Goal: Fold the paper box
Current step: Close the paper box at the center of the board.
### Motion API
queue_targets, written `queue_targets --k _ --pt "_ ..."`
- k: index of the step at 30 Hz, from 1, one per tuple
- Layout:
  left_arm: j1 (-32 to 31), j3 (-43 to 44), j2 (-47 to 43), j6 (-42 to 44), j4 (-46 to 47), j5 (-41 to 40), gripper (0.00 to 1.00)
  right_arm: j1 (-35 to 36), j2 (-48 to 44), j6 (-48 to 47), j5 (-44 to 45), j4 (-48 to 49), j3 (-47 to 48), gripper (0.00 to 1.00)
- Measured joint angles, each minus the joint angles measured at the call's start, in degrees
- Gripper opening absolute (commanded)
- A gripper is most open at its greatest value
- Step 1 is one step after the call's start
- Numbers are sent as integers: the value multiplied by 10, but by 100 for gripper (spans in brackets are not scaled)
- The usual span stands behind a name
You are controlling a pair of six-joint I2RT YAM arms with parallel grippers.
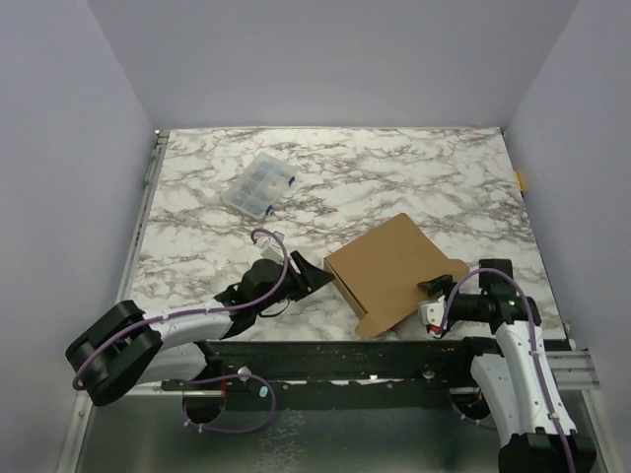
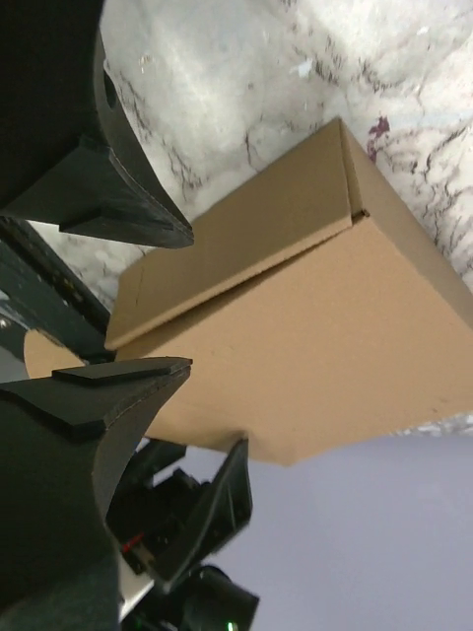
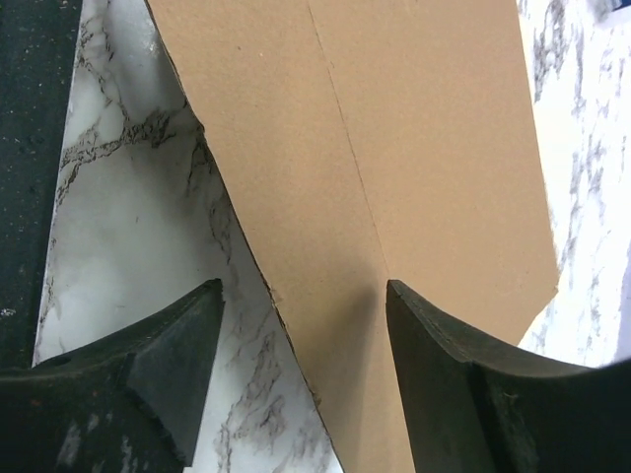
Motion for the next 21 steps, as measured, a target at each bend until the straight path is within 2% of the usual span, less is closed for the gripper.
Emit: queue_targets --k 5,9,11,12,14,15,18,21 --pt "-30 10 31 -86 24 -33 54 0 33 0 6 31 -24 65" --pt "-51 38 77 -122 21 -51 55 0 50 -10 16 50 -43 59" --pt "-58 58 84 -124 -4 -62 59 0 55 -16 17 57 -44 58" --pt "-59 74 85 -119 -29 -71 67 0 58 -20 17 60 -44 58" --pt "-60 106 82 -87 -73 -92 85 0 67 -23 18 68 -46 57" --pt "-60 129 77 -43 -106 -109 96 0 74 -24 19 71 -46 57" --pt "-45 184 52 88 -162 -131 99 0 106 -13 25 79 -45 58" --pt "-2 221 42 206 -180 -106 99 0 160 13 28 69 -25 61"
